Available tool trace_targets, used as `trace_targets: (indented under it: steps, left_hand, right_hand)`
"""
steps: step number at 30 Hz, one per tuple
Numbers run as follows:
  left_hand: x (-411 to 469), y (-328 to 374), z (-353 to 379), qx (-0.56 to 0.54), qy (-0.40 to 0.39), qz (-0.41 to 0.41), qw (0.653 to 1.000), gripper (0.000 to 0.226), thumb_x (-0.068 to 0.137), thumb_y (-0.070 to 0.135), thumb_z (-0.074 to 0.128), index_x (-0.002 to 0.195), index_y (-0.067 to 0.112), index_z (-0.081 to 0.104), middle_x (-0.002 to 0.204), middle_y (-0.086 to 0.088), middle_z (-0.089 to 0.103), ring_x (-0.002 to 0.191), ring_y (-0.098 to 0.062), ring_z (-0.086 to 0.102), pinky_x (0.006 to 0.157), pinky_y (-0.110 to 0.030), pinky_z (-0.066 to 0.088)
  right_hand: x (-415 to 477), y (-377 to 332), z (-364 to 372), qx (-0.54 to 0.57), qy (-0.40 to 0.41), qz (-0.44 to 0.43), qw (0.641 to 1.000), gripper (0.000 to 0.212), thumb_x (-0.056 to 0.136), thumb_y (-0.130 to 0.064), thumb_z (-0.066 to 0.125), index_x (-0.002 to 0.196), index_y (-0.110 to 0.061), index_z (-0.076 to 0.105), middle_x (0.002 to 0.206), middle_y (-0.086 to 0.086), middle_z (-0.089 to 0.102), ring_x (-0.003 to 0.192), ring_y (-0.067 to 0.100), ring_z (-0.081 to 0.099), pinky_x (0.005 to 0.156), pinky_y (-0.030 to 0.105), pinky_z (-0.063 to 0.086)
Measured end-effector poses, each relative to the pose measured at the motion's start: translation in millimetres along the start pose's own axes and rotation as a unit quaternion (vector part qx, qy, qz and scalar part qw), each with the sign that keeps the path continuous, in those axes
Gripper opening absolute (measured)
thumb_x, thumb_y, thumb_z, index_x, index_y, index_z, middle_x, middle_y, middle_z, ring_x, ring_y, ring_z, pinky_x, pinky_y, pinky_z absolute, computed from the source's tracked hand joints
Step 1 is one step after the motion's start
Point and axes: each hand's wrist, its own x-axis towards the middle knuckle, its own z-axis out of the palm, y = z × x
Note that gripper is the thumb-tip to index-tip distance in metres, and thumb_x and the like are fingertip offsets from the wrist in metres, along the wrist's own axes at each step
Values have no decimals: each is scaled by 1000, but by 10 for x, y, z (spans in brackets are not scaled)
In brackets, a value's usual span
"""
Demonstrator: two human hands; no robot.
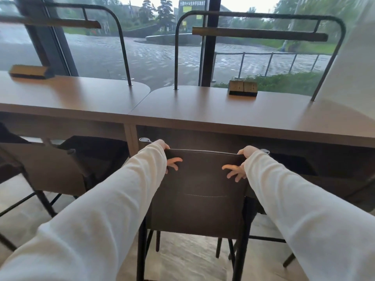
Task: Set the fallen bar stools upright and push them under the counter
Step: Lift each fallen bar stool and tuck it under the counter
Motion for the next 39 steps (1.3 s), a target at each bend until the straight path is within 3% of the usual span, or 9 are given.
trace_targets:
  steps: [6, 9, 14, 17, 19, 28, 33, 36, 39]
  left_hand:
    - [555, 22, 222, 69, 22, 32, 997, 28, 90, 1, 45, 116, -8, 38, 131, -32, 45, 122, -45, 46, 75, -37, 59]
    - [893, -111, 209, 46, 11, 56, 997, 16, 90, -5, 42, 106, -7, 43, 113, -29, 51, 121, -48, 45, 74, -42, 58]
    - [1471, -440, 10, -17, 20, 115, 993, 17, 85, -15, 33, 85, -2, 45, 85, -18, 46, 74, -38, 50, 62, -57, 53]
    - [1714, -512, -158, -43, 21, 115, 992, 21, 83, -16, 31, 76, -1, 45, 82, -18, 49, 74, -38, 50, 76, -61, 52]
    - [1762, -492, -197, -42, 13, 114, 992, 21, 83, -15, 32, 76, 0, 45, 84, -18, 49, 77, -39, 51, 87, -61, 46]
    - [1804, -423, -253, 15, 17, 110, 994, 9, 85, -7, 43, 81, -1, 49, 80, -17, 52, 74, -35, 58, 60, -49, 53]
    - [1767, -451, -368, 133, 12, 64, 989, 34, 84, 44, 62, 96, 13, 54, 90, -13, 61, 86, -34, 65, 69, -47, 57]
    - [1637, -495, -443, 336, 51, 94, 936, 51, 76, 67, 56, 90, 18, 56, 92, -8, 67, 86, -30, 67, 70, -38, 57]
    - [1541, -508, -565, 566, 129, 278, 765, 39, 85, 53, 54, 85, 16, 66, 80, 3, 70, 78, -19, 65, 68, -29, 48]
  right_hand:
    - [563, -159, 110, -121, -13, -90, 988, 51, 88, 3, 43, 135, 6, 27, 145, 41, 12, 132, 57, 23, 93, 57, 47]
    - [952, -39, 7, -98, -33, -139, 985, 27, 87, 4, 42, 113, 0, 43, 115, 29, 43, 118, 48, 43, 86, 58, 49]
    - [1595, 277, -269, -63, -52, -140, 987, 17, 86, 11, 35, 77, -2, 42, 80, 13, 45, 73, 31, 51, 76, 57, 55]
    - [1774, 395, -294, -44, -56, -136, 988, 17, 85, 13, 37, 76, 0, 43, 77, 13, 44, 70, 31, 50, 50, 47, 58]
    - [1813, 394, -275, -36, -63, -136, 988, 16, 85, 12, 39, 77, 0, 45, 77, 14, 45, 71, 31, 52, 60, 50, 59]
    - [1945, 395, -300, -108, -50, -142, 983, 4, 89, -4, 52, 92, -2, 51, 89, 18, 58, 78, 35, 64, 61, 46, 54]
    - [1809, 366, -430, -229, -49, -125, 964, 35, 84, -43, 66, 103, -18, 50, 98, 7, 61, 97, 31, 62, 70, 43, 58]
    - [1694, 375, -552, -359, -30, -161, 919, 43, 83, -45, 65, 111, -13, 54, 104, 8, 62, 97, 27, 62, 75, 41, 57]
    - [1603, 415, -774, -556, 17, -338, 759, 34, 85, -18, 64, 117, -9, 59, 104, 6, 66, 99, 22, 63, 88, 35, 52]
